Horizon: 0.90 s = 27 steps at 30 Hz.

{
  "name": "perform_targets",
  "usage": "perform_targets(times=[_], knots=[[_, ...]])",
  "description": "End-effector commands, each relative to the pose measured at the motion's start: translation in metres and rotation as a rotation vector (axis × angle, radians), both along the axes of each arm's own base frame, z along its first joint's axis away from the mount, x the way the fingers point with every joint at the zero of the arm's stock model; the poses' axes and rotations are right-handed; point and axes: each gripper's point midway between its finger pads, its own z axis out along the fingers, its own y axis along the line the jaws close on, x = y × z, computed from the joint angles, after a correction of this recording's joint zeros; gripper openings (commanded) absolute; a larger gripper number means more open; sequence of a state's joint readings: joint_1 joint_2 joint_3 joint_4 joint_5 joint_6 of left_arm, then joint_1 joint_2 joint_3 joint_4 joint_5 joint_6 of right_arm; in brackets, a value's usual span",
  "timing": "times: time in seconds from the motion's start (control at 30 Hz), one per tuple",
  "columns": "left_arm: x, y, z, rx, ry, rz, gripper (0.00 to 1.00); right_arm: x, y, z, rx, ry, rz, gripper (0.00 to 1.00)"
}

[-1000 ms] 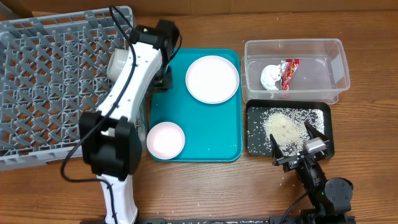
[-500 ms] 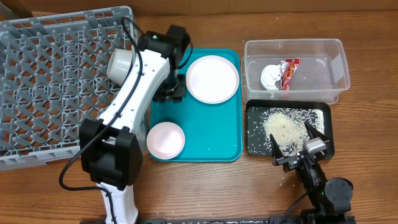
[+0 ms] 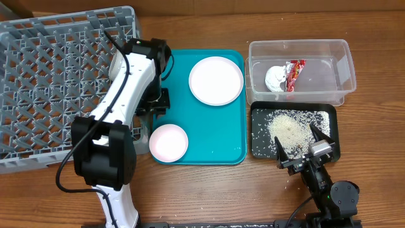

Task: Sort waste into correct bins and load items into the dishwasher

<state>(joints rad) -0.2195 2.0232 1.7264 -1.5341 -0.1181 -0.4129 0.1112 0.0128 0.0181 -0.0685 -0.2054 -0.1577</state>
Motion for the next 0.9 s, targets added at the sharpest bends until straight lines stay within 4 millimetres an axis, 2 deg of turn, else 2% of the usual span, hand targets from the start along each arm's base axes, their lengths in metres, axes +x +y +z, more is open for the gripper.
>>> perform_targets(times=[0.0,0.3,0.53,0.6,0.67,0.77,0.87], knots=[[-0.005,0.024,0.004,0.097,0.017,-0.004,0.36,0.0,0.0,-0.001,0.004,-0.005,-0.001,1.0],[-0.017,0.045,0.013,0.175,0.075,-0.005,0.39,0.0,0.0,-0.001,0.004,-0.005,-0.001,1.0],[-0.019,0.052,0.015,0.199,0.085,-0.006,0.39,0.0,0.0,-0.001,0.004,-0.005,-0.001,1.0],[-0.019,0.044,0.013,0.155,0.079,0.007,0.33,0.0,0.0,-0.001,0.004,-0.005,-0.001,1.0],[-0.012,0.025,0.01,0.036,0.047,-0.016,0.31,0.0,0.0,-0.001,0.004,-0.005,-0.001,1.0],[-0.002,0.013,0.014,-0.029,-0.025,0.002,0.36,0.0,0.0,-0.001,0.004,-0.005,-0.001,1.0],[0.007,0.01,0.023,-0.078,-0.095,0.032,0.41,0.0,0.0,-0.001,0.004,-0.005,-0.001,1.0]])
